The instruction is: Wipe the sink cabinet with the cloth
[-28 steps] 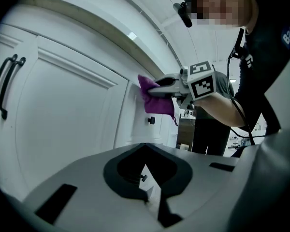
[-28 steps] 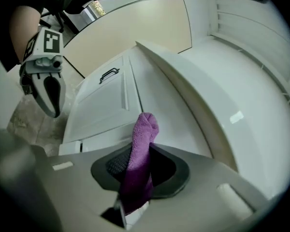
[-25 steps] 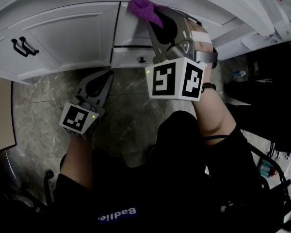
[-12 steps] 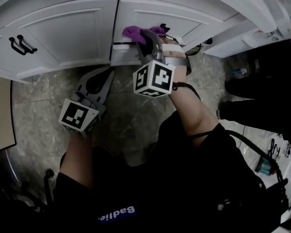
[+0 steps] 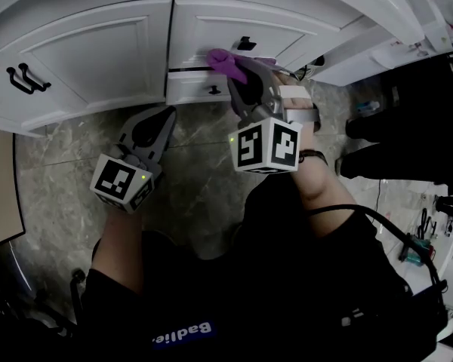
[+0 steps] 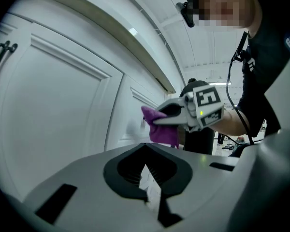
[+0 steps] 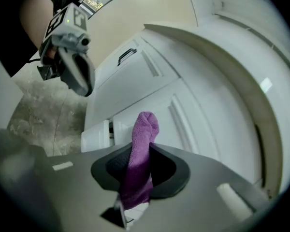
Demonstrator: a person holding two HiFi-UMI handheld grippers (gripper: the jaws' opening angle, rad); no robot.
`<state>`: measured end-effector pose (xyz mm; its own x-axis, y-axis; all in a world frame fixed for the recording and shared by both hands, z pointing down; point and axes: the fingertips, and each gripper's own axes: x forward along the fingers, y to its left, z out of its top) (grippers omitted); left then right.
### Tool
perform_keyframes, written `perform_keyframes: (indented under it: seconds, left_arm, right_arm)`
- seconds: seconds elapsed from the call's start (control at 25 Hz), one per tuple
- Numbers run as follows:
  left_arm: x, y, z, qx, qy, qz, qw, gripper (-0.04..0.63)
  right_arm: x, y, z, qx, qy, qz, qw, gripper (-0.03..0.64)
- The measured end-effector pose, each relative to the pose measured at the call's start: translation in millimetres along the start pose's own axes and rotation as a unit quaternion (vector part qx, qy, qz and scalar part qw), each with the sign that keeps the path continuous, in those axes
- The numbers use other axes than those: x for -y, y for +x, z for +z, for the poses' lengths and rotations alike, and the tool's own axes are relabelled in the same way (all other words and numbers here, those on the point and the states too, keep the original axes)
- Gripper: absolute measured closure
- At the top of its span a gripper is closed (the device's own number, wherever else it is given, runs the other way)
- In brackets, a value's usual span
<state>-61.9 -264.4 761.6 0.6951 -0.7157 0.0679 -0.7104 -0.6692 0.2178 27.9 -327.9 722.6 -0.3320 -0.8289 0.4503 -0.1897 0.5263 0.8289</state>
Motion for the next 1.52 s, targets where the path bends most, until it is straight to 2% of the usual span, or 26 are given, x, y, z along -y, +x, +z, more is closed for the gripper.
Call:
perform_keyframes:
  seconds: [0.2, 0.36, 0.44, 0.56, 0.84, 1.08, 1.24, 1.36, 1.52]
  left_arm:
    - [2.5, 3.4, -0.7, -0.006, 0.004, -0.007, 0.9999, 0.606]
    - [1.4, 5.1, -5.9, -0.008, 0.004, -0.01, 0.9999, 0.606]
    - [0.2, 5.1, -7.4, -0.006, 0.002, -0.012, 0.9999, 0.606]
    - [0.5, 5.5, -8.0, 0.001, 0.005, -0.018, 0.9998, 0.606]
    - [2.6, 7.6, -6.4, -0.011, 0.007, -0.019, 0.9997, 0.606]
    - [8.0, 7.6, -5.1, -0.009, 0.011, -0.027, 0.9995, 0.606]
    - [7.7, 5.0, -3.4, -0.009, 0.013, -0.026, 0.9995, 0.606]
    - [8.5, 4.1, -2.0, -0.002, 0.011, -0.029, 0.9995, 0.606]
    - [11.4, 8.4, 0.6, -0.006, 0.012, -0.03, 0.9995, 0.606]
  right_arm:
    - [100.9, -33.7, 21.7, 0.029, 0.002, -0.111, 0.993, 0.541]
    - [118.6, -25.3, 14.6, 0.022, 0.002, -0.131, 0.991, 0.541]
    - [105.3, -20.2, 10.1, 0.016, 0.002, -0.123, 0.992, 0.541]
    - [75.1, -7.4, -3.8, 0.0, 0.014, -0.087, 0.996, 0.541]
    - [15.2, 9.7, -31.2, -0.024, 0.019, -0.043, 0.999, 0.541]
    - [-33.2, 54.7, -80.3, -0.073, 0.0, 0.003, 0.997, 0.541]
    - [-57.1, 54.1, -97.1, -0.092, 0.0, 0.039, 0.995, 0.541]
    - [-39.3, 28.3, -88.5, -0.073, -0.003, 0.019, 0.997, 0.541]
    - [34.0, -16.1, -61.8, -0.031, -0.009, -0.066, 0.997, 0.541]
